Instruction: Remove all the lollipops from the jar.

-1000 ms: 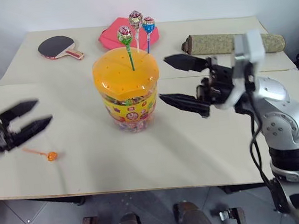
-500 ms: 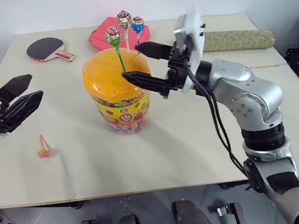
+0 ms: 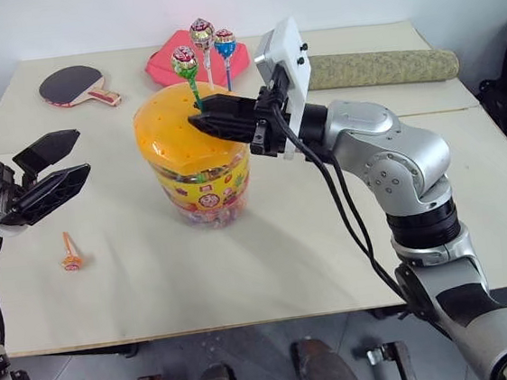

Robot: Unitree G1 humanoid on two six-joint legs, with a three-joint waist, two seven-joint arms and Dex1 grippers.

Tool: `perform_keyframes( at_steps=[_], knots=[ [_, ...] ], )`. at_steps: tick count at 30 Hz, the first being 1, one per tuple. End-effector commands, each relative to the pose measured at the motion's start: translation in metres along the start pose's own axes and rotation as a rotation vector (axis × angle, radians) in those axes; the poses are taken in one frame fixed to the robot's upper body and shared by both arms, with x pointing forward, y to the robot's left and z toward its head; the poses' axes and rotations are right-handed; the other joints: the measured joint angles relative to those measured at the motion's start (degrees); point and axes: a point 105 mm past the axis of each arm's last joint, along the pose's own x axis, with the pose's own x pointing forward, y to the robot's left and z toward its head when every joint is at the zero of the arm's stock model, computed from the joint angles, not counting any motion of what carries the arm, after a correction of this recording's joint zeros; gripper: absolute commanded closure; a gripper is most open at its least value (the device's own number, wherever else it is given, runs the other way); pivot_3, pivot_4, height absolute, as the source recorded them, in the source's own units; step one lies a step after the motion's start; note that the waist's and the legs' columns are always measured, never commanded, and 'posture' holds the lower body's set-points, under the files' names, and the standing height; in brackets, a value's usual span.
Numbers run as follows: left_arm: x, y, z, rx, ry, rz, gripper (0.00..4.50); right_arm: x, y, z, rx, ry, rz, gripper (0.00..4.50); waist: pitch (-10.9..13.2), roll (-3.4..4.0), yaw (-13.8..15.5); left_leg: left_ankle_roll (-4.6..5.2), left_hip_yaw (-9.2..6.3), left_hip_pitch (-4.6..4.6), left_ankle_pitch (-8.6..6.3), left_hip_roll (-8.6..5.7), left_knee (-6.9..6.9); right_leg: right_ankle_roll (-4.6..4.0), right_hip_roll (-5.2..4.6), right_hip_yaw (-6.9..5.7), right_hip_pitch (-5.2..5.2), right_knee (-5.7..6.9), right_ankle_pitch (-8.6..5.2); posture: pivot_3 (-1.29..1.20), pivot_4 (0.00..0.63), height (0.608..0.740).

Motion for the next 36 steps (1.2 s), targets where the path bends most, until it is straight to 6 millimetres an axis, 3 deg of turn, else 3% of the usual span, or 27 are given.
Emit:
perform_keyframes(
  at_steps=[1,4,7,11,14,15,17,20,23,27,29,33,36],
  knots=[
    [0.002,-0.003,0.008,0.007,-0.028,-0.038,0.0,-0.002,-0.002,0.024,-0.033,-0.112,0.016,4.45,0.0,0.0,-0.02,0.0,0.0,0.0,0.0,0.0,0.0,0.0,0.0,0.0,0.0,0.0,0.0,0.0,0.15,0.74],
    [0.007,-0.003,0.007,0.014,-0.034,-0.06,0.0,-0.01,-0.005,0.044,-0.018,-0.232,0.051,4.48,0.0,0.0,0.01,0.0,0.0,0.0,0.0,-0.02,0.0,0.01,-0.01,0.0,0.0,0.01,0.0,0.0,0.15,0.74],
    [0.012,-0.01,0.005,0.025,-0.025,-0.123,0.0,-0.033,0.004,0.072,-0.003,-0.401,0.156,4.48,0.0,0.0,0.11,0.0,0.0,-0.01,0.01,-0.02,0.01,0.02,-0.01,-0.02,0.0,0.01,0.01,0.0,0.15,0.74],
    [0.02,-0.02,0.003,0.011,0.029,-0.206,0.0,-0.07,-0.002,0.076,0.052,-0.36,0.168,4.48,0.0,0.0,0.34,0.0,-0.09,-0.02,0.0,-0.04,-0.02,0.03,-0.06,-0.12,0.07,-0.04,0.01,0.0,0.15,0.74],
    [0.025,-0.026,-0.008,0.042,0.126,-0.267,0.0,-0.112,-0.037,0.025,0.009,0.083,-0.028,4.48,0.0,0.0,1.01,0.08,-0.09,-0.02,-0.04,-0.11,-0.02,0.06,-0.09,-0.12,0.16,-0.17,0.03,0.0,0.15,0.74],
    [0.026,-0.029,-0.012,0.056,0.158,-0.293,0.0,-0.142,-0.055,-0.003,0.015,0.295,-0.145,4.48,0.01,0.01,1.35,0.11,-0.06,-0.03,-0.06,-0.13,0.0,0.08,-0.07,-0.08,0.17,-0.27,0.04,0.0,0.15,0.74],
    [0.026,-0.035,-0.015,0.066,0.188,-0.329,0.0,-0.19,-0.078,-0.034,-0.027,0.556,-0.306,4.48,0.01,0.01,1.87,0.28,0.04,-0.02,-0.12,-0.35,-0.03,0.08,0.02,0.0,0.14,-0.56,0.04,0.0,0.15,0.74],
    [0.024,-0.042,-0.019,0.068,0.232,-0.37,0.0,-0.247,-0.088,-0.075,-0.187,0.874,-0.356,4.48,0.01,0.02,1.78,0.43,0.16,-0.04,-0.13,-0.64,-0.05,0.14,-0.01,0.1,0.13,-0.67,0.06,0.0,0.15,0.74],
    [0.022,-0.046,-0.02,0.066,0.246,-0.381,0.0,-0.275,-0.088,-0.103,-0.245,1.026,-0.349,4.48,0.05,0.09,1.1,0.44,0.42,0.0,-0.14,-0.61,-0.04,0.19,0.0,0.2,0.11,-0.68,0.09,0.0,0.15,0.74],
    [0.019,-0.043,-0.021,0.071,0.242,-0.345,0.0,-0.291,-0.087,-0.131,-0.253,1.123,-0.367,4.48,0.17,0.28,0.95,0.48,0.52,0.07,-0.06,-0.56,0.09,0.19,-0.01,0.26,0.1,-0.48,0.09,0.0,0.15,0.74],
    [0.017,-0.041,-0.021,0.073,0.237,-0.317,0.0,-0.289,-0.079,-0.14,-0.159,1.091,-0.354,4.02,0.17,0.28,1.14,0.52,0.43,0.09,0.02,-0.44,0.12,0.2,-0.02,0.23,0.11,-0.37,0.1,0.0,0.15,0.74],
    [0.015,-0.039,-0.02,0.073,0.217,-0.279,0.0,-0.28,-0.074,-0.136,-0.146,1.018,-0.299,2.77,0.18,0.29,1.59,0.56,0.41,0.08,0.01,-0.36,0.42,0.2,0.0,0.23,0.13,-0.15,0.1,0.0,0.15,0.74],
    [0.01,-0.035,-0.012,0.054,0.15,-0.204,0.0,-0.248,-0.067,-0.103,-0.143,0.727,-0.199,1.86,0.19,0.31,1.68,0.66,0.33,0.08,-0.04,-0.36,0.59,0.22,-0.01,0.2,0.23,-0.11,0.12,0.0,0.15,0.74]
  ],
)
